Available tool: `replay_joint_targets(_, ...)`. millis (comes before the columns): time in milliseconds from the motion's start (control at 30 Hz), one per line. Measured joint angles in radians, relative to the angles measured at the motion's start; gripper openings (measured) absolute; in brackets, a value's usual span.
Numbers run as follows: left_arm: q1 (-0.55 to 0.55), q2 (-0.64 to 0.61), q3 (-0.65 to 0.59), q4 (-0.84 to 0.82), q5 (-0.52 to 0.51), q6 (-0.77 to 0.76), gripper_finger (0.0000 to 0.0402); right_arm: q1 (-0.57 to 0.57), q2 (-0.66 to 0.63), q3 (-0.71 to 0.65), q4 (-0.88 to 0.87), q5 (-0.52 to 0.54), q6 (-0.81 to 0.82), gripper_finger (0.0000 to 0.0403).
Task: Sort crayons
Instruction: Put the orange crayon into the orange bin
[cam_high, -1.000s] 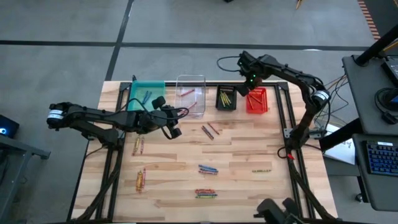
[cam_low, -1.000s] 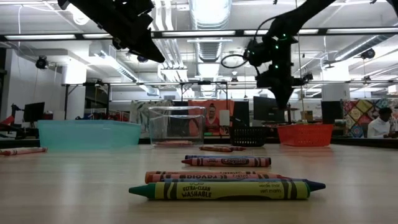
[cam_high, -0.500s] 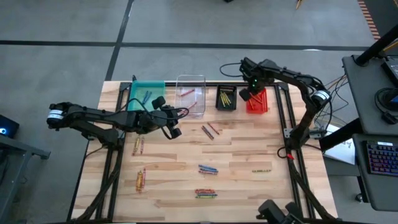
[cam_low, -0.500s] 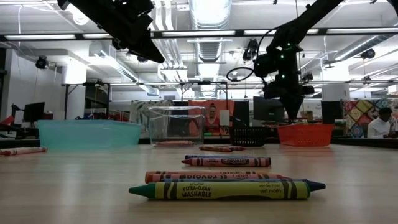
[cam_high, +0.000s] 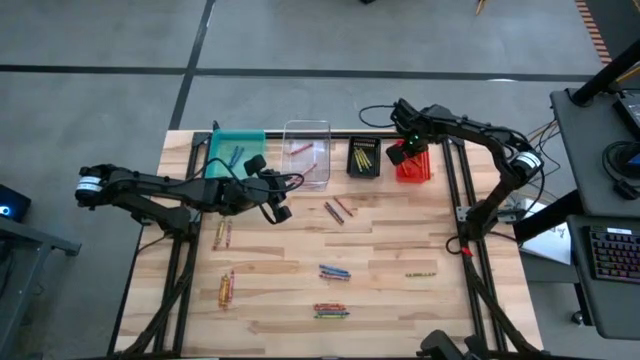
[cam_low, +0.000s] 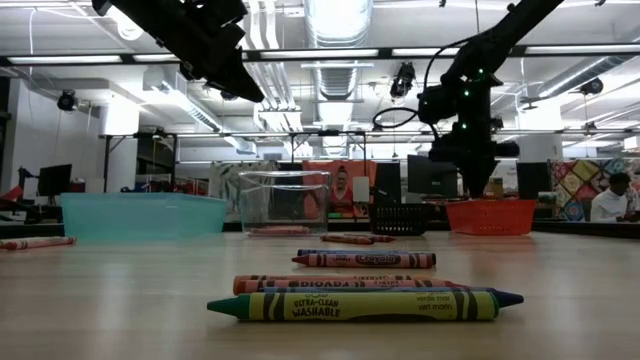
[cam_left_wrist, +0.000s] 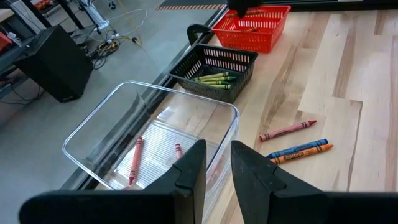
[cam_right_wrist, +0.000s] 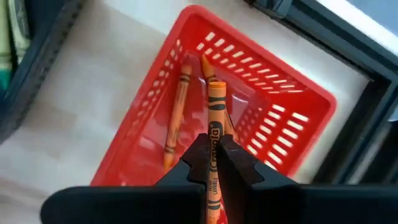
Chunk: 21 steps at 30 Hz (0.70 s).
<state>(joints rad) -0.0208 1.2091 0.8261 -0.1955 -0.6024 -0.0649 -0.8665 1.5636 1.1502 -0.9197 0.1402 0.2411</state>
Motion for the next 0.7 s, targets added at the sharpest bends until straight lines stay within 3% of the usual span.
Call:
replay_joint_targets(333, 0.000, 0.000, 0.000, 0.000, 0.000, 0.001, 0.0057, 0.002, -0.004, -0.133, 0.121, -0.001, 0.089, 0.0013)
replay_joint_targets(700, 0.000, 0.000, 0.000, 0.000, 0.000, 0.001, 0.0057, 0.002, -0.004, -0.158, 0.205, 0.000, 0.100, 0.0013)
